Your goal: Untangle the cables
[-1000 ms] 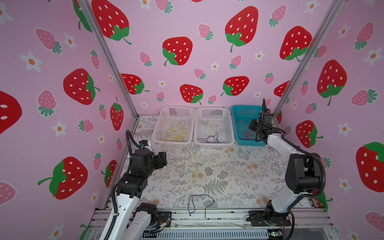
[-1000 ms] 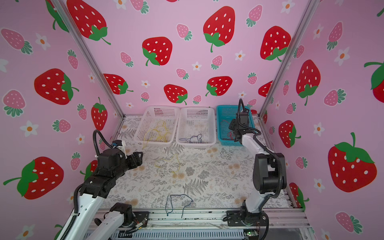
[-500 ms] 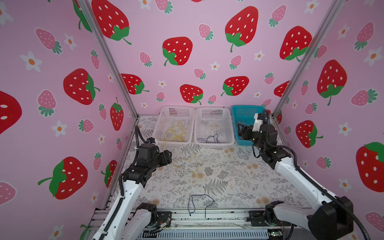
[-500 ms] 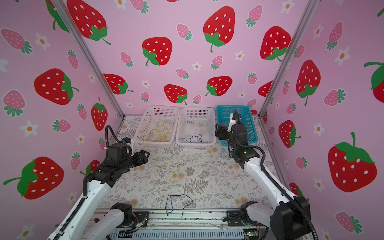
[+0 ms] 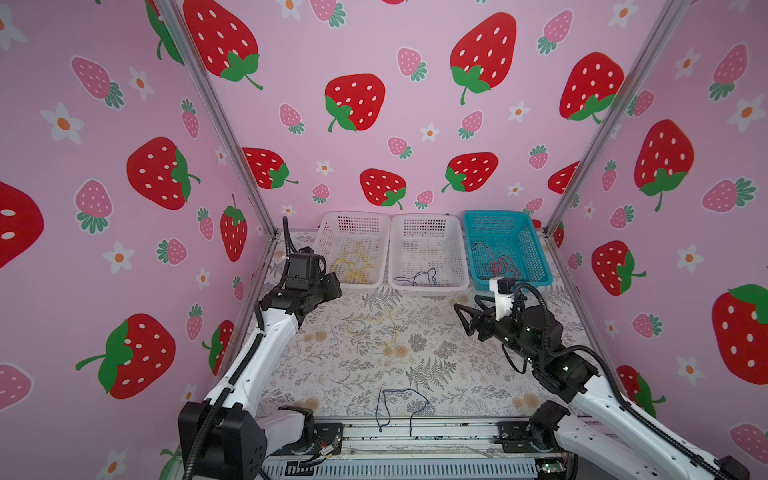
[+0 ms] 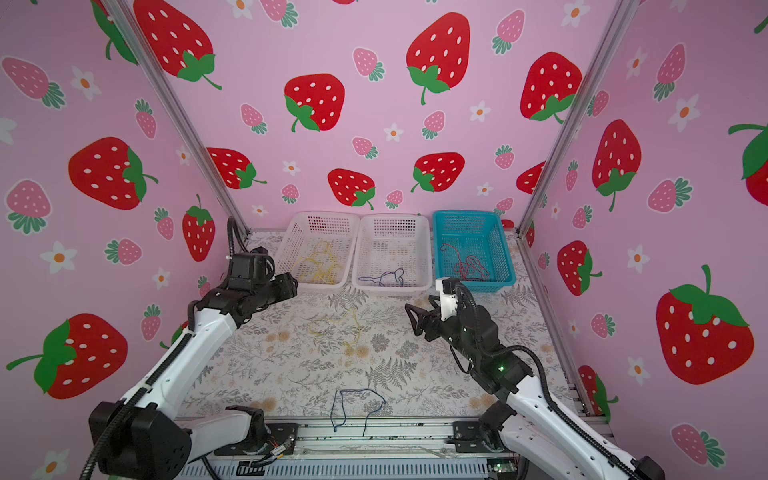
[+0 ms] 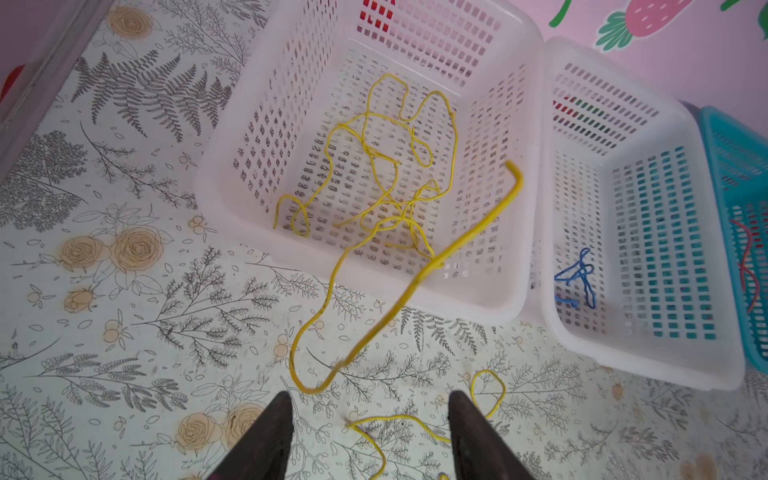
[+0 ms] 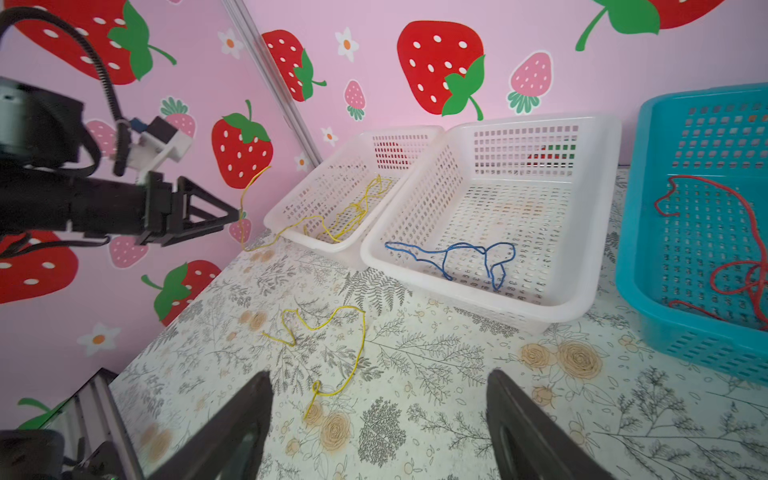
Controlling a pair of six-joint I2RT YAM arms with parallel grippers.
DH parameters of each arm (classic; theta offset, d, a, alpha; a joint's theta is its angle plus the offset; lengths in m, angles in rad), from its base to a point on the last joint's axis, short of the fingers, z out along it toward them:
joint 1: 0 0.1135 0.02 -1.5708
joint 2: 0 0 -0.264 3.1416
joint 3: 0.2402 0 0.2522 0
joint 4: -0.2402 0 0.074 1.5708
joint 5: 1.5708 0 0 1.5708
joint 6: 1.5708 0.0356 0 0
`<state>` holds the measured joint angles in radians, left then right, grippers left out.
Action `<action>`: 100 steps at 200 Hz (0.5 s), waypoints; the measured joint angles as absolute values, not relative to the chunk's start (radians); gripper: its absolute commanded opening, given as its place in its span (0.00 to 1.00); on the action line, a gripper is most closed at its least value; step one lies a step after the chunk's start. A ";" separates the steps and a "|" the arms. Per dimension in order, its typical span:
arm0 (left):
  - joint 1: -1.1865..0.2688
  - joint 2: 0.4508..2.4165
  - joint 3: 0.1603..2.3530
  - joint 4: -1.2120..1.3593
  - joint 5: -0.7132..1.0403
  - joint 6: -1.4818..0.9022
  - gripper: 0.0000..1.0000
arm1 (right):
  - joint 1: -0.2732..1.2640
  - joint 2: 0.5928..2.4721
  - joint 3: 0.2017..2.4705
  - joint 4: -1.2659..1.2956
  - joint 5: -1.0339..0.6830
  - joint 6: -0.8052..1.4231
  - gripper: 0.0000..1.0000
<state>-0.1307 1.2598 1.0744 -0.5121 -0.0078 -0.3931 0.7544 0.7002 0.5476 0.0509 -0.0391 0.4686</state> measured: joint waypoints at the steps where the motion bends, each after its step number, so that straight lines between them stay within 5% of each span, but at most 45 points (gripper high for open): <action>1: -0.131 1.262 1.076 -0.512 -0.008 -0.393 0.58 | 0.756 0.696 0.544 0.051 -0.040 0.470 0.82; 44: -0.131 1.388 1.164 -0.516 -0.055 -0.369 0.44 | 0.797 0.630 0.470 0.014 -0.060 0.493 0.82; 100: -0.131 1.472 1.229 -0.529 -0.079 -0.349 0.07 | 0.875 0.614 0.458 0.007 -0.093 0.497 0.82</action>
